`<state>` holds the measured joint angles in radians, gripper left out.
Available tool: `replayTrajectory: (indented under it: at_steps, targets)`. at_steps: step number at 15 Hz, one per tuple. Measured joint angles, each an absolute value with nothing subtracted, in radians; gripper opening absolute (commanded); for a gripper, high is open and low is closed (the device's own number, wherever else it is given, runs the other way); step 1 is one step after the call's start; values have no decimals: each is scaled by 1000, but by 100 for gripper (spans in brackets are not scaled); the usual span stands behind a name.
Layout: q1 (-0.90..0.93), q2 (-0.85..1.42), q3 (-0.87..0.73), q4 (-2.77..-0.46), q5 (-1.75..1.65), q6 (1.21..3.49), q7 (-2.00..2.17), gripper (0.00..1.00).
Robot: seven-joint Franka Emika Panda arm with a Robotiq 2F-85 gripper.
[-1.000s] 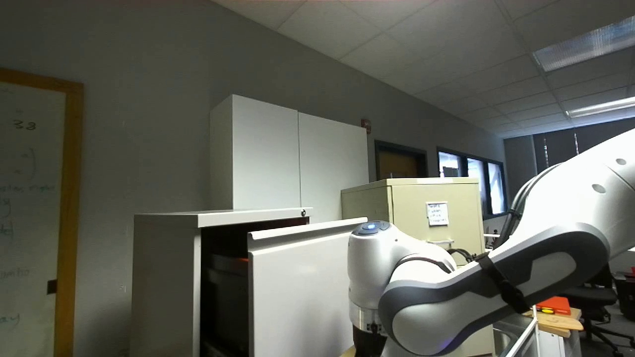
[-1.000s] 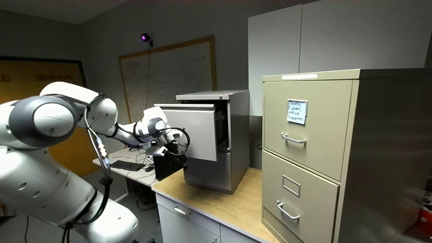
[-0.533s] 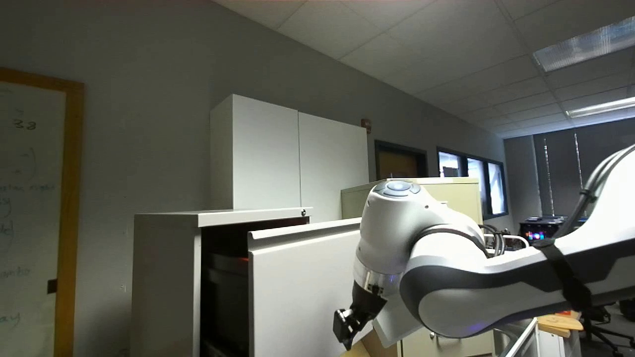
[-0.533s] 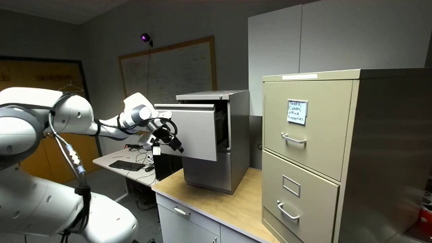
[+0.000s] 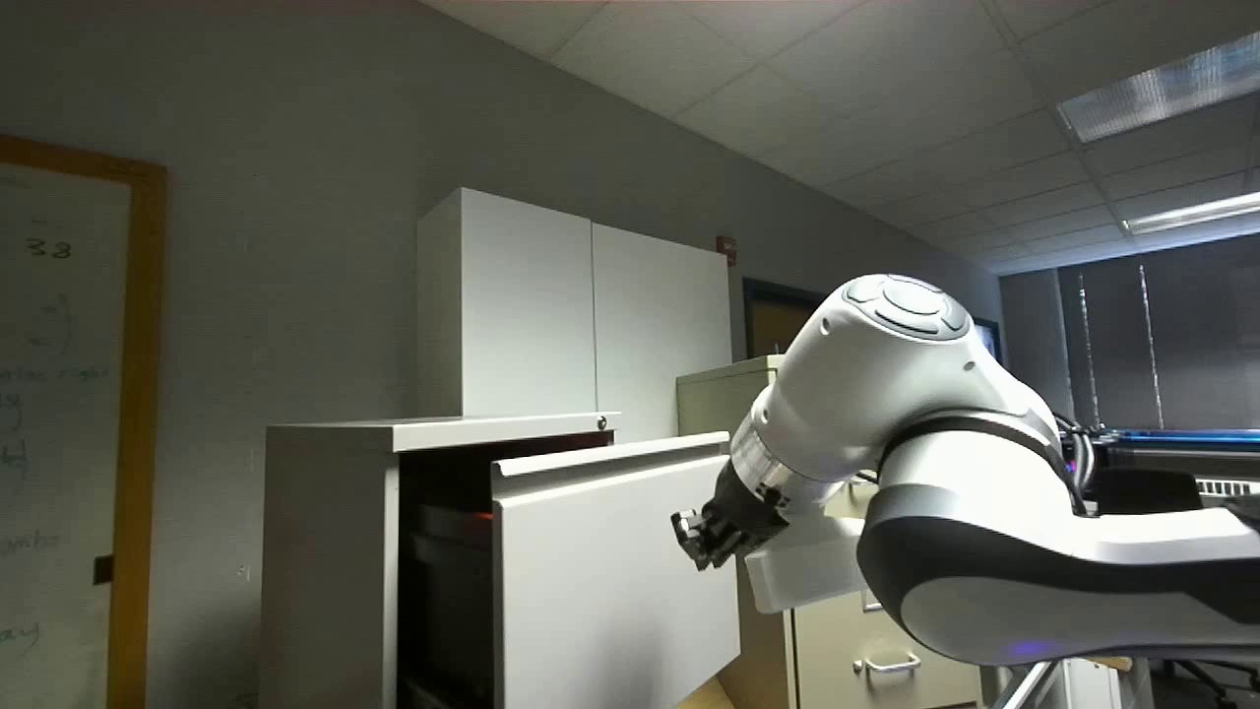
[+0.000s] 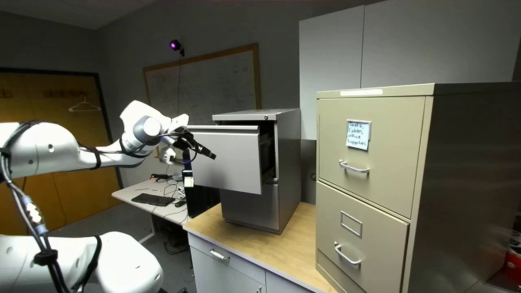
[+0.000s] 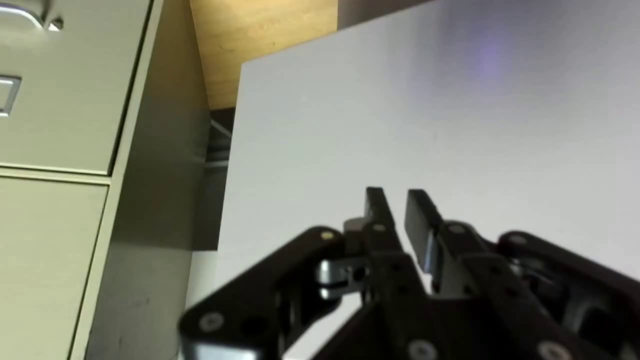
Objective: Close the open drawer
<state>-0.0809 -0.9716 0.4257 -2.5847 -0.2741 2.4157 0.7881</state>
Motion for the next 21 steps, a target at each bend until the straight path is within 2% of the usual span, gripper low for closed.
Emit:
replayTrajectory:
  at_steps: [4, 12, 15, 21]
  targets:
    - [-172, -1043, 469, -2619, -291, 2618, 817, 3]
    - [-424, -1075, 635, -2686, -163, 3188, 847, 3]
    - [-421, -1017, 675, -2688, -48, 3287, 813, 3]
    - [-337, -818, 658, -2653, 95, 3372, 697, 3]
